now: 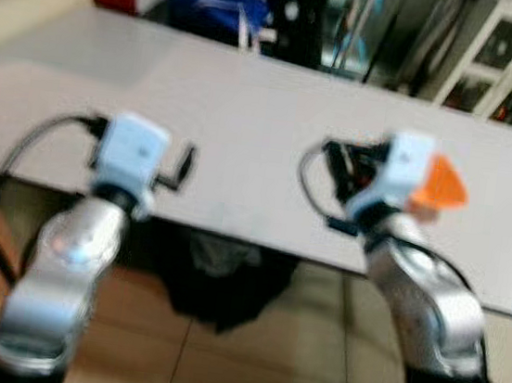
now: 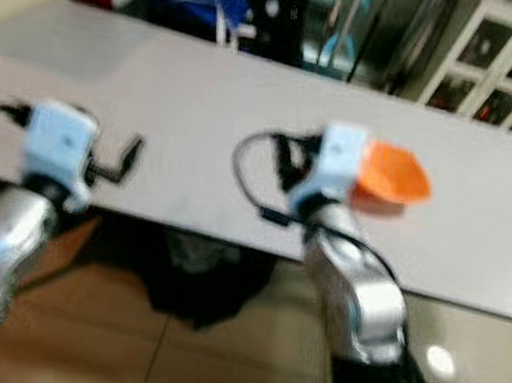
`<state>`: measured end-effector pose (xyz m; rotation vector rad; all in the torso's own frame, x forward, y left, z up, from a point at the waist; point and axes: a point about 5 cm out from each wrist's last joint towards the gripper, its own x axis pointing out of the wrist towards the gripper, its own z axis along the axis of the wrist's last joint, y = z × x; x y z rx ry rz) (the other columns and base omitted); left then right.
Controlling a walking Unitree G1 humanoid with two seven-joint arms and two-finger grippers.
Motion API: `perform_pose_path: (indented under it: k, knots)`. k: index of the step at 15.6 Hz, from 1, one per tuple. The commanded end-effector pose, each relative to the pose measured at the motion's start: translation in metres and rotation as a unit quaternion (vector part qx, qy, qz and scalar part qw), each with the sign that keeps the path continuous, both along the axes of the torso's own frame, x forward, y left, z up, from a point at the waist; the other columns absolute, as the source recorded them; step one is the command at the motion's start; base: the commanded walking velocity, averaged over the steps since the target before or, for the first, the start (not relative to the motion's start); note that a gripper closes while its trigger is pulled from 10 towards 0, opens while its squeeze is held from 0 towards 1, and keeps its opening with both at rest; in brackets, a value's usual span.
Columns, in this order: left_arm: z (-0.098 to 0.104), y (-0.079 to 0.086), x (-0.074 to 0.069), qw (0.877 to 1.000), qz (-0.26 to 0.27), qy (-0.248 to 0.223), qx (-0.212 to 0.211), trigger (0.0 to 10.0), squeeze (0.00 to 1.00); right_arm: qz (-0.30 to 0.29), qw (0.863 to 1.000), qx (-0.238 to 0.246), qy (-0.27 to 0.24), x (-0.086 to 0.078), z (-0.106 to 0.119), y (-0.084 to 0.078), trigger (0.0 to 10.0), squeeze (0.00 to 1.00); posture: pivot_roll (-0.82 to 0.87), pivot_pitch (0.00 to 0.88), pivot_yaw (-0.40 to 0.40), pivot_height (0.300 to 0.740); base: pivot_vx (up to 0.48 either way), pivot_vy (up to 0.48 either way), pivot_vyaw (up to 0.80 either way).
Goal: Setting the table
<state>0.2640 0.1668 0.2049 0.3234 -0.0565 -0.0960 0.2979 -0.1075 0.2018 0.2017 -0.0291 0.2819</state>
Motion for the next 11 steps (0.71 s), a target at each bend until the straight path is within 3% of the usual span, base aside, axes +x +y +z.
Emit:
perform_pose_path:
  k: [1, 6, 7, 9, 11]
  knots:
    - [0.001, -0.007, 0.001, 1.000, -0.012, -0.004, -0.002, 10.0, 0.00, -0.025, 1.000, -0.012, 0.009, 0.003, -0.005, -0.012, 10.0, 0.00, 0.01, 0.005, -0.088, 0.740, 0.000, 0.480, 0.00]
    - [0.000, -0.012, 0.001, 1.000, -0.019, -0.006, -0.003, 10.0, 0.00, -0.035, 0.999, -0.009, 0.026, 0.007, -0.013, -0.013, 10.0, 0.00, 0.01, 0.000, -0.097, 0.740, 0.000, 0.480, 0.00]
    - [0.001, -0.013, 0.002, 1.000, -0.023, -0.008, -0.004, 10.0, 0.00, -0.047, 0.997, 0.004, 0.054, 0.008, -0.020, -0.014, 10.0, 0.00, 0.02, 0.000, -0.095, 0.740, 0.000, 0.480, -0.80]
    - [0.002, -0.013, 0.002, 1.000, -0.023, -0.010, -0.004, 10.0, 0.00, -0.048, 0.997, 0.013, 0.057, 0.009, -0.022, -0.016, 10.0, 0.00, 0.02, 0.000, -0.090, 0.740, 0.000, 0.480, -0.80]
    - [0.004, -0.009, 0.004, 1.000, -0.016, -0.014, -0.010, 10.0, 0.00, -0.046, 0.997, 0.012, 0.056, 0.009, -0.023, -0.015, 10.0, 0.00, 0.02, 0.000, -0.084, 0.740, 0.000, 0.480, 0.00]
